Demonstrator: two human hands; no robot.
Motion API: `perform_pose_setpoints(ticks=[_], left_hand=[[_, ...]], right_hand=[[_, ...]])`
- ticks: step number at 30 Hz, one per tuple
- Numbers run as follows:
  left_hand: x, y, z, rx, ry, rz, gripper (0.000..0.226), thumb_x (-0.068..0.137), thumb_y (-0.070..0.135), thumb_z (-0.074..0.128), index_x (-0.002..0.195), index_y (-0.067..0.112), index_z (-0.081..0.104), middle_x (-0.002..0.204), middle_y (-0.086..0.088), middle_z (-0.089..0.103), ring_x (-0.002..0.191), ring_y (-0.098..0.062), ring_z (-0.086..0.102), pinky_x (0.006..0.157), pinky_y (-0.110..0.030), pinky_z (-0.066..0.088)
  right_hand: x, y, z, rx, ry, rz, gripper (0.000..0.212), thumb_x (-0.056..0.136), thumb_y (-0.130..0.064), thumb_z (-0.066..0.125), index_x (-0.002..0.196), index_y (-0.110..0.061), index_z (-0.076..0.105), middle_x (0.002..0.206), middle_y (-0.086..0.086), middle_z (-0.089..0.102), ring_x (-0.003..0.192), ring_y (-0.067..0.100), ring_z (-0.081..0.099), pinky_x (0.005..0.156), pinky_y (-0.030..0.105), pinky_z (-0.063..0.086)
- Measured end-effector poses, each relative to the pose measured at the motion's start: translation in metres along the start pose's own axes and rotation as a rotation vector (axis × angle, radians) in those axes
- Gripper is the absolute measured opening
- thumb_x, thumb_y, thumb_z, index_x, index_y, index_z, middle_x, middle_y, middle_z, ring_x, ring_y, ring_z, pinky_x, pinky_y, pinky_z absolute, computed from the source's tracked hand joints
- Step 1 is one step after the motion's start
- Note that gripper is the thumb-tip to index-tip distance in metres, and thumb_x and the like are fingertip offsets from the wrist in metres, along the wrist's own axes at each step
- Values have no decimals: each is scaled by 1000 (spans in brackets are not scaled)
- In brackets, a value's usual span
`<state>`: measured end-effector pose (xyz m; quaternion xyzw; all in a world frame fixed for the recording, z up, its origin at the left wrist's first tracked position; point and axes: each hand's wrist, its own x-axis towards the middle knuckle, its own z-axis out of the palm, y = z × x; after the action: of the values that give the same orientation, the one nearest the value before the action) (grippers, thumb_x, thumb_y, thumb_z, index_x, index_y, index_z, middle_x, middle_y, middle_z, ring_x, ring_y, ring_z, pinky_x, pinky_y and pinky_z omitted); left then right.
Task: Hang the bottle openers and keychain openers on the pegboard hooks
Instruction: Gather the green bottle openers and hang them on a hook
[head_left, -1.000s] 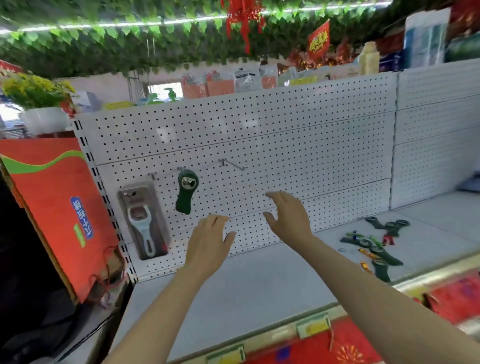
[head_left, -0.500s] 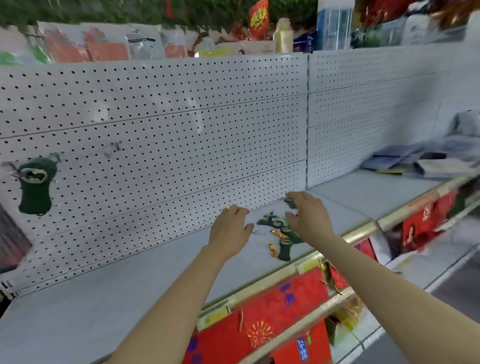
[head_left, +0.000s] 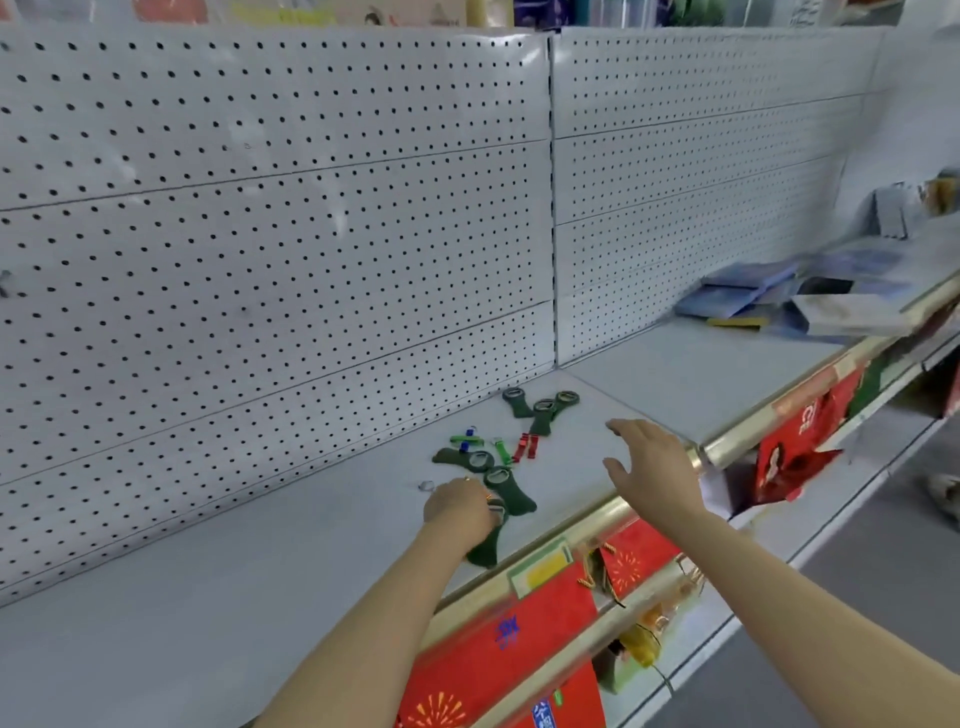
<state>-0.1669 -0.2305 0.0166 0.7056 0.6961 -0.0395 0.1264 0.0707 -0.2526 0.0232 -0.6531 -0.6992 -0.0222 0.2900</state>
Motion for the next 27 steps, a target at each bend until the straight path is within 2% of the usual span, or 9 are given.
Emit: perform_pose_setpoints(ticks=[5, 13, 16, 18, 21, 24, 27], left_hand=[[36, 3, 11, -73, -91, -56, 42, 80, 40, 73, 110, 16, 55, 97, -1, 61, 87, -17, 59, 63, -26, 42], [58, 3, 23, -108, -133, -102, 56, 72, 42, 74, 115, 21, 45, 102, -1, 57, 91, -17, 59, 77, -31, 55], [61, 0, 27, -162, -120, -127, 60, 70, 39, 71, 117, 20, 39, 109, -1, 52, 96, -18, 56, 77, -29, 51], [63, -4, 29, -178, -117, -141, 56, 72, 36, 67, 115, 19, 36, 101, 1, 54, 90, -16, 58, 72, -28, 51], [66, -10, 28, -194, -106, -163, 47, 76, 34, 67, 109, 21, 35, 87, 2, 61, 79, -14, 61, 69, -28, 55], [70, -13, 23, -302, -117, -177, 33, 85, 36, 66, 103, 21, 42, 92, -1, 67, 76, -12, 61, 73, -28, 54], [71, -15, 16, -448, -94, -200, 25, 87, 33, 69, 100, 21, 51, 93, 0, 67, 75, -11, 58, 70, -22, 49]], right_hand=[[39, 33, 31, -9, -79, 26, 46, 89, -19, 64, 134, -11, 54, 127, 6, 62, 115, 26, 57, 99, 39, 41], [97, 72, 78, 39, -237, 142, 45, 90, -19, 60, 134, -15, 51, 127, 4, 60, 112, 23, 58, 94, 35, 47], [128, 82, 93, 85, -267, 186, 42, 90, -18, 59, 132, -16, 53, 123, 2, 60, 108, 22, 59, 86, 32, 48], [152, 89, 103, 95, -290, 216, 40, 90, -19, 60, 130, -15, 54, 121, 3, 60, 107, 23, 59, 83, 31, 49], [189, 98, 119, 114, -403, 266, 49, 89, -26, 66, 133, -14, 51, 127, 8, 56, 113, 25, 57, 88, 34, 50], [219, 104, 135, 114, -534, 244, 64, 85, -32, 72, 140, -15, 43, 135, 12, 47, 111, 28, 58, 85, 33, 48], [243, 109, 151, 82, -624, 172, 72, 85, -37, 70, 146, -22, 36, 141, 16, 38, 107, 31, 60, 80, 34, 50]])
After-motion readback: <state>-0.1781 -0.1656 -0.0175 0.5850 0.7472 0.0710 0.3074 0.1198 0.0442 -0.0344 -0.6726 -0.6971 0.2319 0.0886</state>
